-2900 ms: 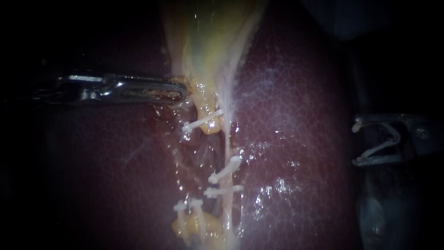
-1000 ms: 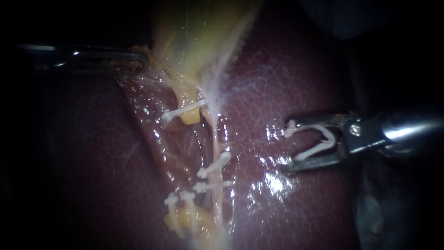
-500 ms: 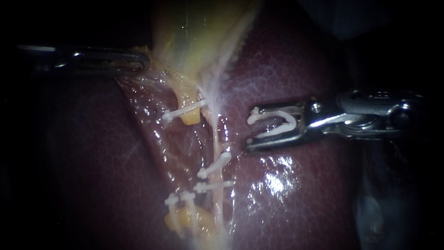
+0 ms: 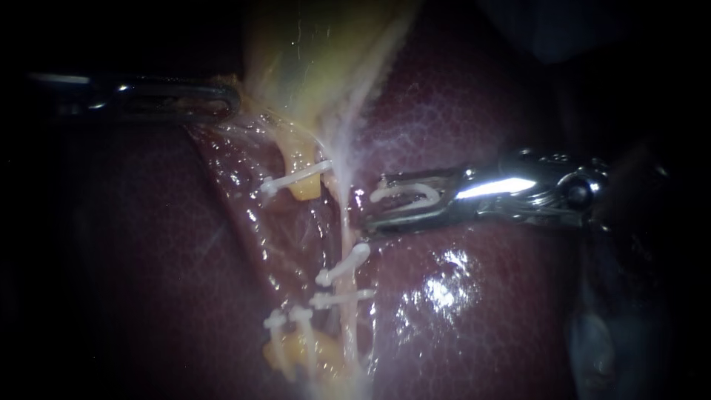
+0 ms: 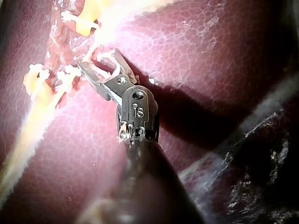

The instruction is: Clipping third clip right tube

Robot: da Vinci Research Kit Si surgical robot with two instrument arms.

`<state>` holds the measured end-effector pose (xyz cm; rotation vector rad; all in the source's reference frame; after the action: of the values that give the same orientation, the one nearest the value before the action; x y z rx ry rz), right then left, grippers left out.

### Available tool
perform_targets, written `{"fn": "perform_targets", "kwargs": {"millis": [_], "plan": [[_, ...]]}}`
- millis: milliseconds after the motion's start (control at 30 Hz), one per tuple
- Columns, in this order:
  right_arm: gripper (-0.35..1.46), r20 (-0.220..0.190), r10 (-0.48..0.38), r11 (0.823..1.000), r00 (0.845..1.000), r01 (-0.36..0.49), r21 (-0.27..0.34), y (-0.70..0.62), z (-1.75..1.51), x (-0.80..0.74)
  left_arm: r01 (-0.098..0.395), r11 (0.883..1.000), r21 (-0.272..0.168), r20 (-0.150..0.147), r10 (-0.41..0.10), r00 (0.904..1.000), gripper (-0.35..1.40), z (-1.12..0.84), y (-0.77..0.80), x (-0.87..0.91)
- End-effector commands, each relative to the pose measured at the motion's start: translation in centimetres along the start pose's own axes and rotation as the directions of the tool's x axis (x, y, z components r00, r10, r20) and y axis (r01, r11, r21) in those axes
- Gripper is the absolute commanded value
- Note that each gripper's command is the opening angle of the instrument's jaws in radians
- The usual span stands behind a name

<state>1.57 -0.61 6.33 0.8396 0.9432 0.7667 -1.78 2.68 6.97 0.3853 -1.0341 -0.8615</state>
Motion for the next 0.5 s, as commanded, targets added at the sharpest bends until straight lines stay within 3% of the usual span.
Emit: {"fn": "perform_targets", "kwargs": {"millis": [33,267,500], "plan": [[0.47,0.002,0.005,1.0,1.0,-0.005,0.003,0.02,0.03,-0.02,0.0,1.0,-0.001,0.0,0.0,1.0,-0.35,0.0,0.0,0.0],[0.47,0.001,0.022,0.999,1.0,-0.022,0.025,0.11,0.25,-0.1,-0.001,1.0,0.001,0.0,0.001,1.0,-0.35,0.01,0.0,0.01],[0.48,-0.039,0.053,0.996,0.998,-0.051,0.068,0.15,0.41,-0.11,-0.001,1.0,0.004,0.003,0.001,1.0,-0.35,0.02,-0.01,0.02]]}}
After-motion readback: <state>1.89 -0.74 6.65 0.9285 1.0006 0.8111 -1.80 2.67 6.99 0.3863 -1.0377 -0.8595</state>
